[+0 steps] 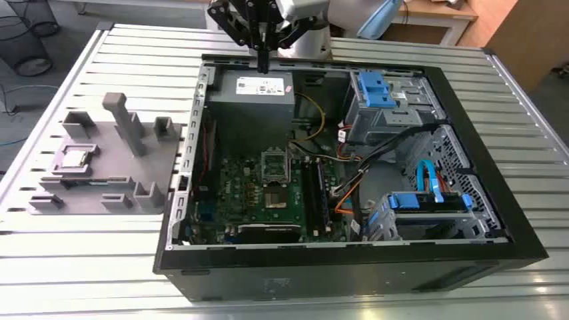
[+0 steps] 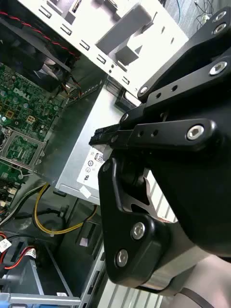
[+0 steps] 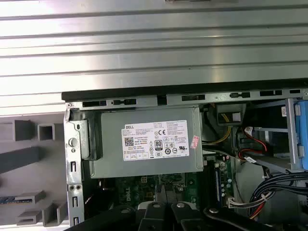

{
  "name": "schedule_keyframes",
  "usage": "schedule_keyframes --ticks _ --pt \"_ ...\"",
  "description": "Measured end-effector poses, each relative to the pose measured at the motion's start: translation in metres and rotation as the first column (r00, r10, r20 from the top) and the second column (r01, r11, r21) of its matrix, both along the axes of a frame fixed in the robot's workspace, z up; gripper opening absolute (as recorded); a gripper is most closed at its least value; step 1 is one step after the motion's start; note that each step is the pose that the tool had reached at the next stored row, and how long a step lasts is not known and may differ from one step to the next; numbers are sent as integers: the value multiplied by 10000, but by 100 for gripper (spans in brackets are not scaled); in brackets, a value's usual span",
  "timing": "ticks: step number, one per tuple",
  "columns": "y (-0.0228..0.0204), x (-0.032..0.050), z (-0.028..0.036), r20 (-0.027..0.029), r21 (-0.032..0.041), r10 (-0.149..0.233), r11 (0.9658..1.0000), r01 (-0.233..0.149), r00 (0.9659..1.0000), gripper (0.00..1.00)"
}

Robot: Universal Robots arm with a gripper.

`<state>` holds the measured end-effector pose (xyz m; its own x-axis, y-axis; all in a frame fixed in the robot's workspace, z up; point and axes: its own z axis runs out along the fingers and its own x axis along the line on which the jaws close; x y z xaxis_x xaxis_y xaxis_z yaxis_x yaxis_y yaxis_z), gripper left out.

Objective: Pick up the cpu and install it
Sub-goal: 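Reach for the cpu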

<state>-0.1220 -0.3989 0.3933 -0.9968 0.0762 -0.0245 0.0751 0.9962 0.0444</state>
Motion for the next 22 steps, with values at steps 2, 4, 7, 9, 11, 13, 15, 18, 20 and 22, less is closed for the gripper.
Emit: schedule_keyframes --ticks 2,4,7,9,11,13,15,18,20,22 --pt "0 0 0 0 0 0 10000 0 10000 11" --pt "0 0 0 0 0 1 10000 -1 10000 11" --pt "1 -7 0 -1 -1 -2 10000 2 10000 11" --pt "0 -16 0 0 0 -1 10000 1 10000 11" --pt "0 -28 0 0 0 0 10000 0 10000 11" --pt "0 -42 0 0 0 0 10000 0 10000 11" --pt "0 -55 0 0 0 0 10000 0 10000 11" --pt "0 -77 0 0 -1 0 10000 0 10000 11" --pt "0 -93 0 1 0 0 10000 0 10000 11" --pt "0 -110 0 0 -1 -1 10000 1 10000 11"
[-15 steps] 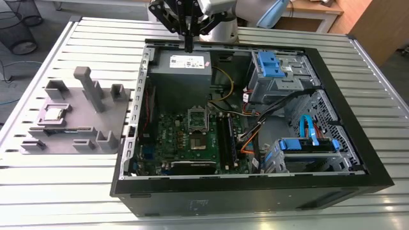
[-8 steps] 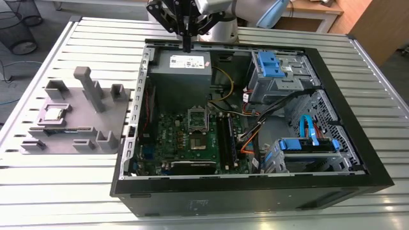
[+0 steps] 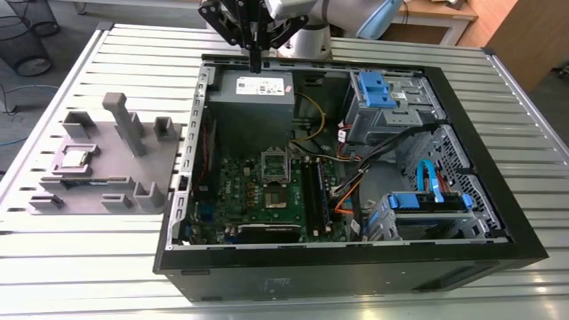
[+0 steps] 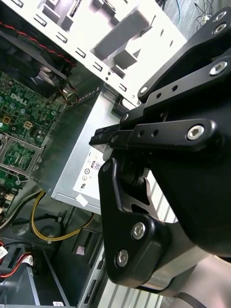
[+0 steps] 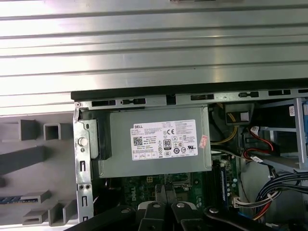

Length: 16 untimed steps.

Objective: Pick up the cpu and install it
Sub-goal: 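Reach for the cpu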

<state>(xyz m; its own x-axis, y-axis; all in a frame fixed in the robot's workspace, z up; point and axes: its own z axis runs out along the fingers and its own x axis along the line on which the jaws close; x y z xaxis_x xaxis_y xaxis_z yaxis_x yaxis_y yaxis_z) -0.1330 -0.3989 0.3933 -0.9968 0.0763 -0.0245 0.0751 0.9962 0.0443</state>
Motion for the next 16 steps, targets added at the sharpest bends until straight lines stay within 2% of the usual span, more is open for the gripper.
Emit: schedule_keyframes --ticks 10,16 --pt "0 -103 -1 0 0 1 10000 -1 10000 11" --pt "0 -114 -1 0 0 0 10000 0 10000 11"
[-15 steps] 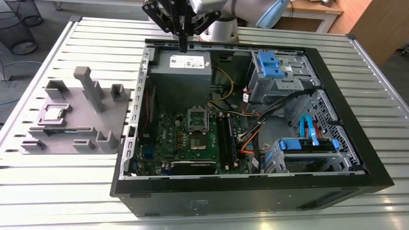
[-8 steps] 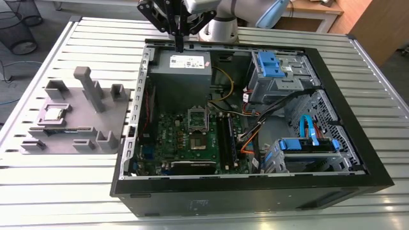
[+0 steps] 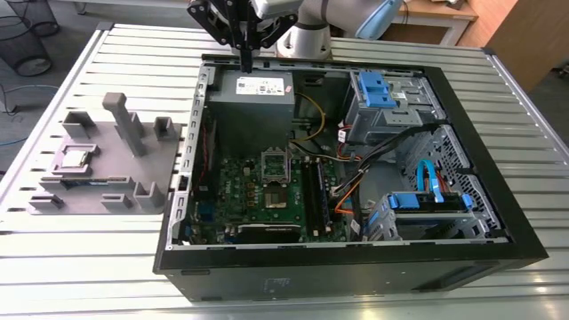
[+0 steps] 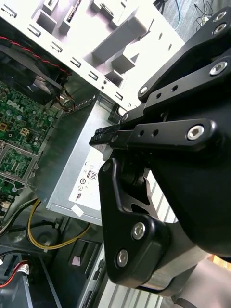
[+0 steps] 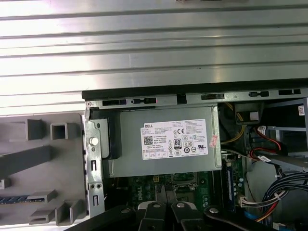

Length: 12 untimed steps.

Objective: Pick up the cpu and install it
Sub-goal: 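Reach for the cpu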

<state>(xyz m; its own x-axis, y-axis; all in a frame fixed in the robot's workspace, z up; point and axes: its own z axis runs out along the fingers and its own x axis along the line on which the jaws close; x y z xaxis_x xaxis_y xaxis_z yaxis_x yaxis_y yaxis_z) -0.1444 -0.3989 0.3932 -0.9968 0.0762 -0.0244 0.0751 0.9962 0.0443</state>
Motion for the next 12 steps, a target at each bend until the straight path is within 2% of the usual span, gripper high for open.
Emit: schedule_keyframes --ticks 6,12 --pt "0 -7 0 1 1 -1 10000 1 10000 11" --pt "0 -59 0 0 0 0 10000 0 10000 11"
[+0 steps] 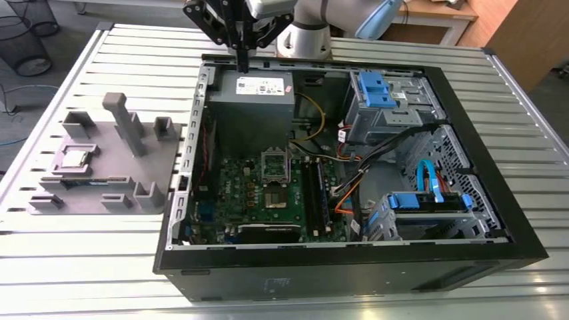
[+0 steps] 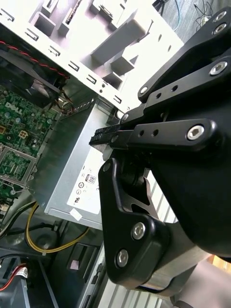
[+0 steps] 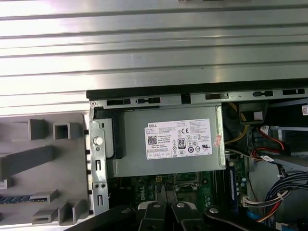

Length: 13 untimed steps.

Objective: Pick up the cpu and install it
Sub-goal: 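Reach for the cpu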

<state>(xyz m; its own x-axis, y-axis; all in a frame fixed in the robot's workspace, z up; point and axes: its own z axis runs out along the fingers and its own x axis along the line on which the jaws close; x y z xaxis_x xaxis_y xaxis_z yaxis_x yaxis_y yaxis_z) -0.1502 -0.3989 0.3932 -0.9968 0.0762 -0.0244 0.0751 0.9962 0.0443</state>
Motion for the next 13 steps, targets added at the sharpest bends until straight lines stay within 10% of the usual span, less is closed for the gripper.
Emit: schedule_keyframes --ticks 13 --pt "0 -107 -1 1 1 0 10000 0 10000 11"
